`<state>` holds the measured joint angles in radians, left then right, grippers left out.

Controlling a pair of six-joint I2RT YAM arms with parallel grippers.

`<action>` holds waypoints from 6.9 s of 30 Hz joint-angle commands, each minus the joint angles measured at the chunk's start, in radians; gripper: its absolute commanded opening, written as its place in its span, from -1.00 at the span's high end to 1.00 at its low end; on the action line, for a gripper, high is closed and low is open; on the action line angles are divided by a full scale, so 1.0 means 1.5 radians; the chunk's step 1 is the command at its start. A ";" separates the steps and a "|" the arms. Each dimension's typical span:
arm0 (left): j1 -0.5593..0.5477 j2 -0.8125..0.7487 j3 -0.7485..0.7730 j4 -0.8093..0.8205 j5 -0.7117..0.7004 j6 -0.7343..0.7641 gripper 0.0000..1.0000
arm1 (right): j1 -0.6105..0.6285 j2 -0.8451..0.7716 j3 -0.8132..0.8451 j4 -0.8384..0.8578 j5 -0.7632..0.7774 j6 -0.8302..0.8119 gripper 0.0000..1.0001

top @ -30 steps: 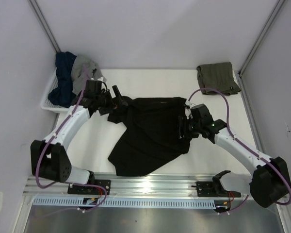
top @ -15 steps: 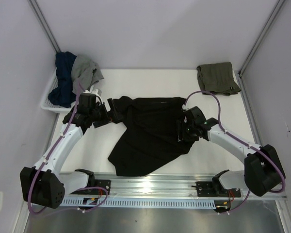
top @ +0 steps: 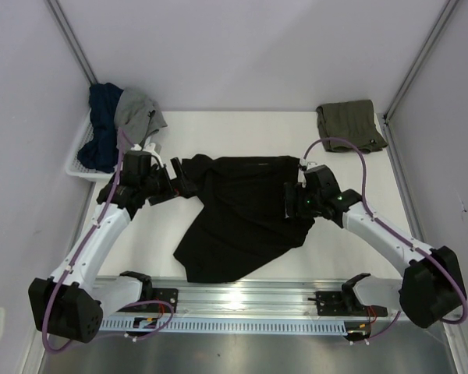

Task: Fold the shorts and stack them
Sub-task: Flatten the shorts out

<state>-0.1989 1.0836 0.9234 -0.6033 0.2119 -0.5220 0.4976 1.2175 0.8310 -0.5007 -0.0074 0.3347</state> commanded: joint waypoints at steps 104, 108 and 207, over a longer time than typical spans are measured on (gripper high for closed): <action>-0.248 0.402 0.345 0.091 0.021 0.078 -0.97 | 0.254 -0.081 -0.059 0.007 0.034 0.296 0.09; -0.279 0.290 0.213 0.123 -0.023 0.052 -0.98 | 0.157 -0.122 -0.029 -0.015 0.013 0.263 -0.14; -0.779 0.616 0.419 -0.189 -0.485 -0.213 -0.67 | -0.326 0.270 -0.170 0.677 -0.301 0.343 -0.14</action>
<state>-1.3499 1.9816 1.4982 -0.8730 -0.5022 -0.8158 0.0124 1.5917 0.5846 0.3866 -0.3935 0.8364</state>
